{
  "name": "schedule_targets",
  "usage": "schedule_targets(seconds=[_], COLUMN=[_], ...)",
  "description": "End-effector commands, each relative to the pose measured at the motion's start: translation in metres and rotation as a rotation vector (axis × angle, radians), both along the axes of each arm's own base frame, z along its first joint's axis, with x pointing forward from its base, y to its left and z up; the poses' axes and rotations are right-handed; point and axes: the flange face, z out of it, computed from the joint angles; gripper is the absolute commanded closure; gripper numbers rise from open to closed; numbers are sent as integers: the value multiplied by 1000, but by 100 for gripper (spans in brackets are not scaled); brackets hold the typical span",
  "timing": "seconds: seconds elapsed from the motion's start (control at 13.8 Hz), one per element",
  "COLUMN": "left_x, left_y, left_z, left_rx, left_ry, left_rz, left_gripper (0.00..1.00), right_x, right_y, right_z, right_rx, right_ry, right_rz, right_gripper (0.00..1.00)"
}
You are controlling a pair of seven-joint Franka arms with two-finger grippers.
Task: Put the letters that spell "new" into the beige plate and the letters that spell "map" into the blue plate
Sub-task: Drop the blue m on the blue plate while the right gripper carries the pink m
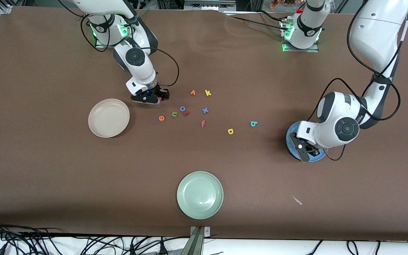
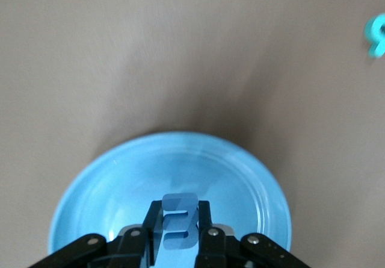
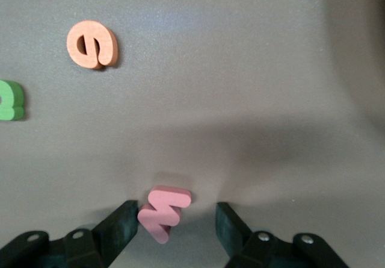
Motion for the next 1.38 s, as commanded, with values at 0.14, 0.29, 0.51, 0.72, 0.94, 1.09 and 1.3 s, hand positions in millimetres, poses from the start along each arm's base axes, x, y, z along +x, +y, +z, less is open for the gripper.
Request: schedule_targets(seconds=[0.14,0.29,0.51,0.72,0.94,1.09,1.3], left_x=[5,7,-3,-24,-42,-55,-74], left_y=[11,-4,-39,-80,-105,-124,-160], left_z=[22,48,75,66,57,57,57], left_rx=[-15,-21,9,41,76,120,174], left_ry=[-29,-7,50,95,122,126,138], left_rz=[-63,-12,155,328,465,619,840], left_gripper=[0,0,0,0,0,0,0], right_x=[3,4,19,39,66,88,107], right_y=[-1,-1,-10,-21,-54,-102,-172], right_z=[-7,-6,7,33,65,74,85], right_rx=[-7,-8,-13,-61,-125,-144,-164], right_ry=[-7,-10,-36,-24,13,18,42], right_rz=[-5,-2,3,52,184,276,380], right_gripper=[66,70,70,70,69,68,67])
